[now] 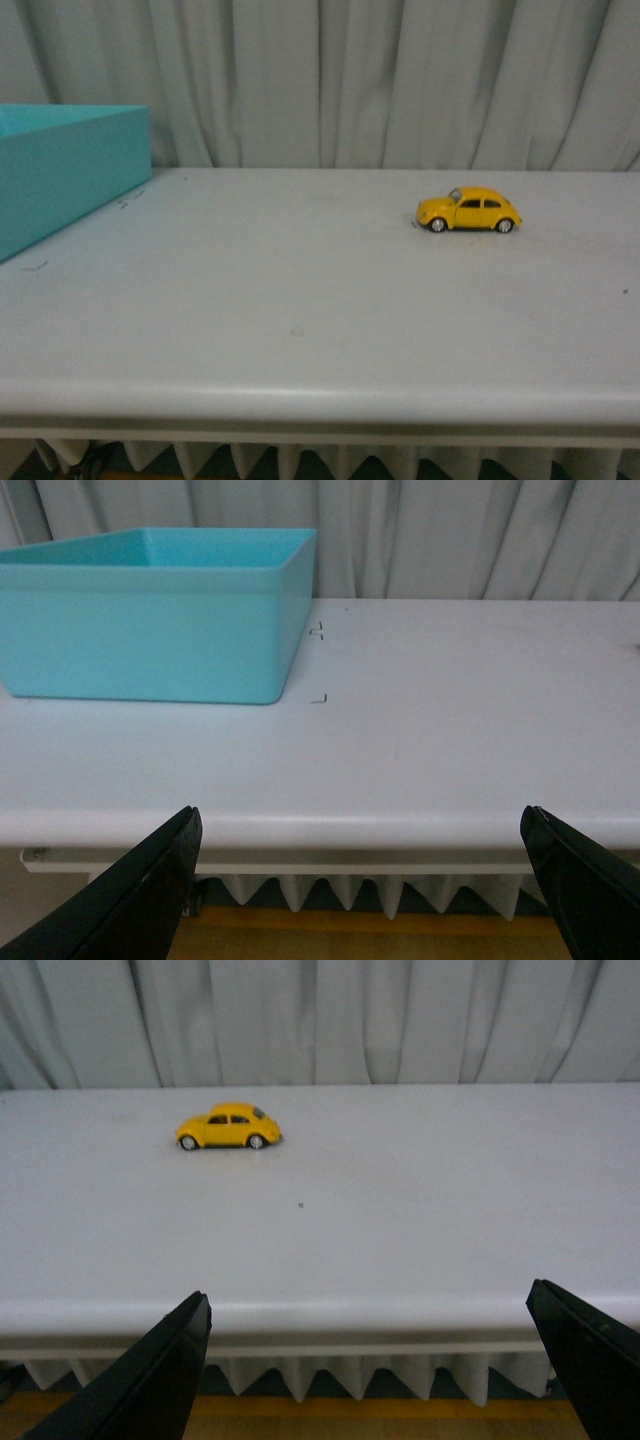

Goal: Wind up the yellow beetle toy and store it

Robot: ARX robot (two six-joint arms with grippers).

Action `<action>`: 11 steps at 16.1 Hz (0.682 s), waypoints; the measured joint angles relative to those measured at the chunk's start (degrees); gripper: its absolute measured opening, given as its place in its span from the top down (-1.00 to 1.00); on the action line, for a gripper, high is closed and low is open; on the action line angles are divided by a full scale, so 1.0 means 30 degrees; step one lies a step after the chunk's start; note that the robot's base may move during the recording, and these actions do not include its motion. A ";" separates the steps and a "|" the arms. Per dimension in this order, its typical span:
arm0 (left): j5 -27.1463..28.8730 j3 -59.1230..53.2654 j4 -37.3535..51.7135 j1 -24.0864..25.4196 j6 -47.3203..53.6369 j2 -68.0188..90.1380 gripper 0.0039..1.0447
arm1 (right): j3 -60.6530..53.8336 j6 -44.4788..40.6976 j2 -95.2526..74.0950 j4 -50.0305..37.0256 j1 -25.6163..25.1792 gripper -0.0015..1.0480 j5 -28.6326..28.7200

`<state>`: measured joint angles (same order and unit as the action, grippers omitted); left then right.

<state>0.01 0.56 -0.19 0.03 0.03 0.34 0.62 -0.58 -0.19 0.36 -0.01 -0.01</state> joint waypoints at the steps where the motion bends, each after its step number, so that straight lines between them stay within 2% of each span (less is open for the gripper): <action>1: 0.0007 0.0000 -0.0029 0.0000 -0.0007 0.0000 -0.88 | 0.0000 -0.0007 -0.0007 -0.0058 0.0000 -0.87 0.0000; 11: 0.0000 0.0000 0.0051 0.0000 -0.0007 0.0000 -0.88 | 0.0000 0.0022 -0.0007 -0.0058 0.0000 -0.87 0.0000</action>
<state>0.01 0.56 -0.03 0.03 0.01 0.34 0.62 -0.51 -0.21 0.19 -0.01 -0.01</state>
